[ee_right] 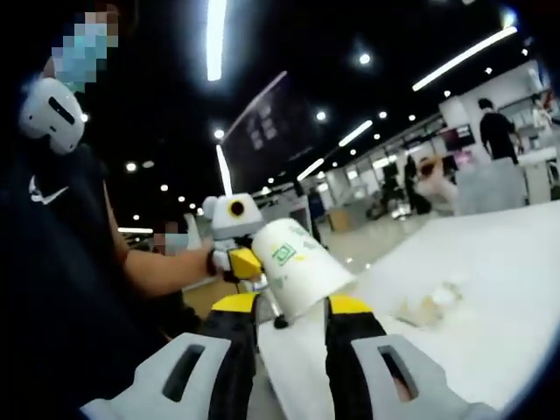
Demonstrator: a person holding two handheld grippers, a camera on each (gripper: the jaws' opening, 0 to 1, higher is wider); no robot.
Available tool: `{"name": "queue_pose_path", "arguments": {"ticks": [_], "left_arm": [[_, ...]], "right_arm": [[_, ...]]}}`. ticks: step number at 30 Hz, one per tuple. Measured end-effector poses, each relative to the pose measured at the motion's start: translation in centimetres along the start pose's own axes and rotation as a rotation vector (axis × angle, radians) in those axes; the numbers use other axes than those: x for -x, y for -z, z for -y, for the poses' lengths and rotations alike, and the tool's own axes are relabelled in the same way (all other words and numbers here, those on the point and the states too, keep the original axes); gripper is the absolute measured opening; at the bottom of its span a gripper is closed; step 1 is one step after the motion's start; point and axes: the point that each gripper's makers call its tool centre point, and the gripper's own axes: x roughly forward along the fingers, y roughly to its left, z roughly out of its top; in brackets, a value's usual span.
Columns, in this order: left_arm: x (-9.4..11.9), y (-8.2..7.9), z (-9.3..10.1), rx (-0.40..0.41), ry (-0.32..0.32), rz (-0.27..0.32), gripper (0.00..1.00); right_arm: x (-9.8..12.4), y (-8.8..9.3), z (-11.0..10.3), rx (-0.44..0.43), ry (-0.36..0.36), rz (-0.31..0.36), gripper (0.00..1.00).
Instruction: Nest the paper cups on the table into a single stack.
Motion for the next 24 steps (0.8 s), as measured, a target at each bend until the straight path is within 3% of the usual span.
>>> {"name": "queue_pose_path", "arguments": {"ticks": [5,8,14,18,24], "left_arm": [[0.0,1.8,0.6,-0.016,0.027,-0.073,0.34],[-0.3,2.6,1.3,-0.030,0.062,-0.096,0.34],[-0.6,2.6,1.8,-0.025,0.085,-0.073,0.34],[-0.8,2.4,1.5,-0.043,0.061,-0.063,0.33],[-0.7,2.4,0.7,-0.045,0.006,-0.062,0.55]], "right_arm": [[-0.2,0.3,-0.9,-0.009,-0.042,-0.013,0.22],[-0.2,0.7,-1.6,-0.009,-0.068,-0.029,0.14],[0.3,-0.1,-2.2,-0.021,-0.104,-0.031,0.06],[0.4,-0.8,-2.9,-0.012,-0.132,-0.043,0.02],[0.4,-1.9,-2.2,0.036,-0.112,-0.060,0.00]]}}
